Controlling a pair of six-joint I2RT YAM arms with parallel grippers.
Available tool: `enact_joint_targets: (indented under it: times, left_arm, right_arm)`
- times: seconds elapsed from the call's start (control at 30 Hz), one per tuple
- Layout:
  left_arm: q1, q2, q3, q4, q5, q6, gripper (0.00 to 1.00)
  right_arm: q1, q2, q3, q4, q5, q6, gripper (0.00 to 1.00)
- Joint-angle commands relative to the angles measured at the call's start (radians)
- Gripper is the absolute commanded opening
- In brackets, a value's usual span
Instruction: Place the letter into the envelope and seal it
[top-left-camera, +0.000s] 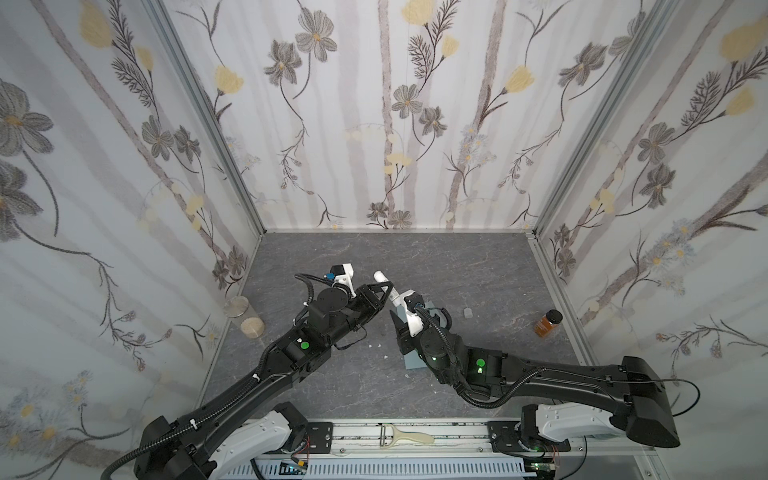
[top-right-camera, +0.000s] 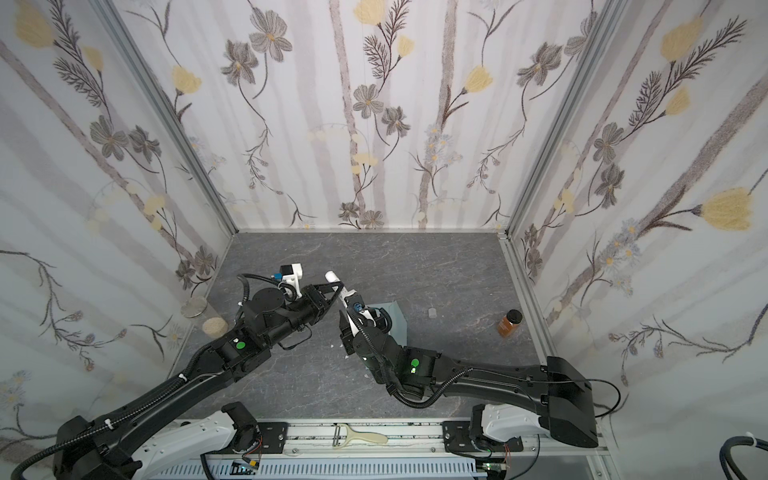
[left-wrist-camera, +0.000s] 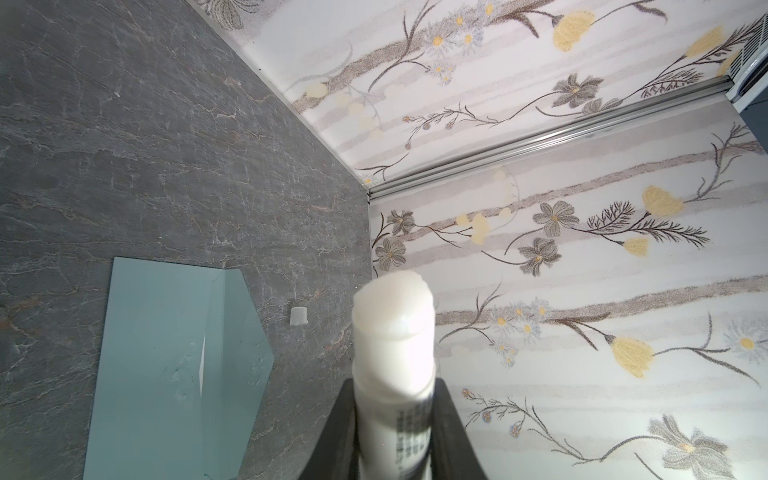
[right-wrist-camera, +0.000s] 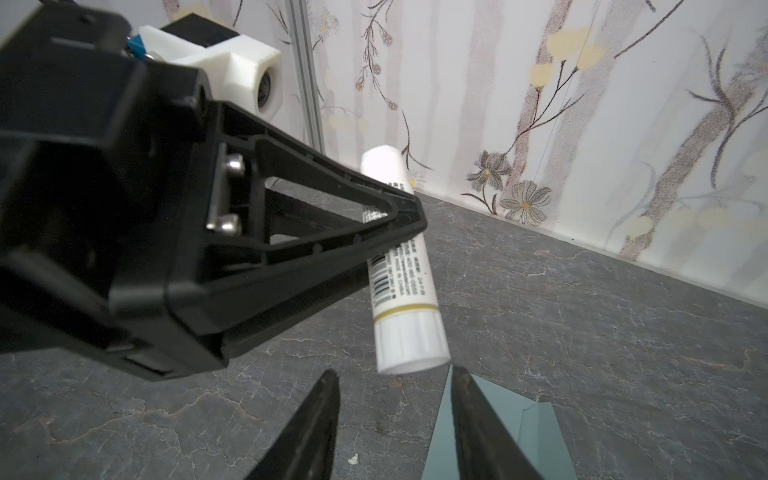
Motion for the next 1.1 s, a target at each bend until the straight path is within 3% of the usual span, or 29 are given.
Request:
enact_joint_targets:
  times: [0.0, 0.17, 0.37, 0.43, 0.5, 0.63, 0.83, 1.07]
  left_arm:
    - [0.000, 0.003, 0.008, 0.026, 0.015, -0.007, 0.00]
    - [0.000, 0.001, 0.006, 0.027, 0.024, -0.009, 0.00]
    - [-0.001, 0.000, -0.002, 0.027, 0.032, -0.013, 0.00]
    - [-0.001, -0.002, -0.002, 0.027, 0.034, -0.013, 0.00]
    - [-0.001, -0.003, -0.002, 0.027, 0.036, -0.012, 0.00]
    - [0.000, -0.007, -0.001, 0.027, 0.037, -0.012, 0.00]
    - [0.000, -0.011, -0.004, 0.027, 0.038, -0.014, 0.00]
    - [0.000, -0.003, -0.002, 0.039, 0.058, -0.015, 0.00]
  right_arm:
    - [0.001, 0.020, 0.015, 0.053, 0.038, -0.075, 0.41]
    - [-0.002, 0.032, 0.026, 0.087, 0.022, -0.101, 0.32]
    - [-0.011, 0.027, 0.028, 0.109, -0.035, -0.094, 0.29]
    - [-0.015, 0.022, 0.027, 0.113, -0.062, -0.083, 0.32]
    - [-0.020, 0.017, 0.027, 0.113, -0.078, -0.071, 0.46]
    - [-0.027, 0.016, 0.026, 0.111, -0.081, -0.066, 0.51]
    - [-0.046, -0.003, 0.012, 0.120, -0.115, -0.056, 0.34]
    - [-0.104, -0.071, -0.044, 0.179, -0.309, 0.037, 0.25]
